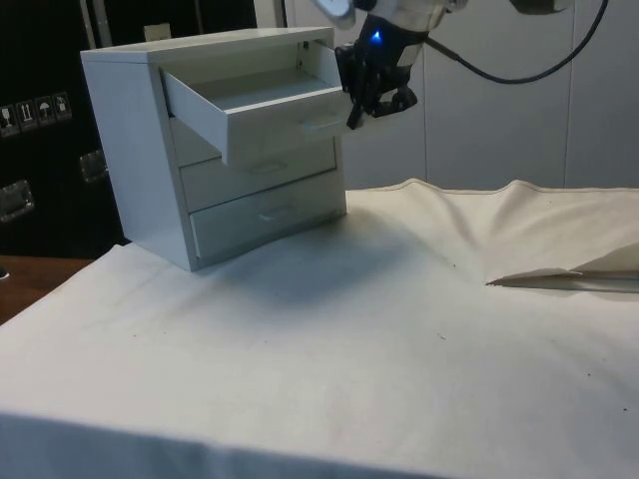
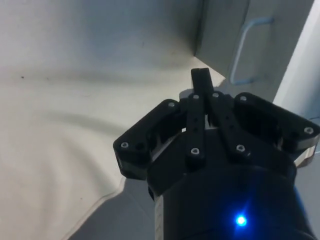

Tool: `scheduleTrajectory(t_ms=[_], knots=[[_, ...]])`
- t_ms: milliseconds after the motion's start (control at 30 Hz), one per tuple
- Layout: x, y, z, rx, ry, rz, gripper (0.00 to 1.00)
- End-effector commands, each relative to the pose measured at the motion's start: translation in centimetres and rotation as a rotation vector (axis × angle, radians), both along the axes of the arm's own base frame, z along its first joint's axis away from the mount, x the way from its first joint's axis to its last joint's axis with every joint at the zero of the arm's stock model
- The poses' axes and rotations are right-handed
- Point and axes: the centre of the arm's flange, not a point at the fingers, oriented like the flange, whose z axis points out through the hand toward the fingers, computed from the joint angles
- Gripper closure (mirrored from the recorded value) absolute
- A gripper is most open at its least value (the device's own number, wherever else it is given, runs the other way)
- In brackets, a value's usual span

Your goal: Open the drawer, then close it.

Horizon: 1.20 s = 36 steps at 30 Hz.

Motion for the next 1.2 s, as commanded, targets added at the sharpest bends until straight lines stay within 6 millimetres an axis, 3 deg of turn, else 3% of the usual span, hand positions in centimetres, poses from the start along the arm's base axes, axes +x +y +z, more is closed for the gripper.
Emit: scheduleTrajectory(t_ms=[0, 333, 1167], knots=[[0.2, 0.0, 0.4, -0.018, -0.023, -0.006, 1.0], [0.4, -0.3, -0.1, -0.033, -0.035, -0.032, 1.0], [5.6, -1.9, 0.6, -0.065, -0.059, -0.096, 1.0]])
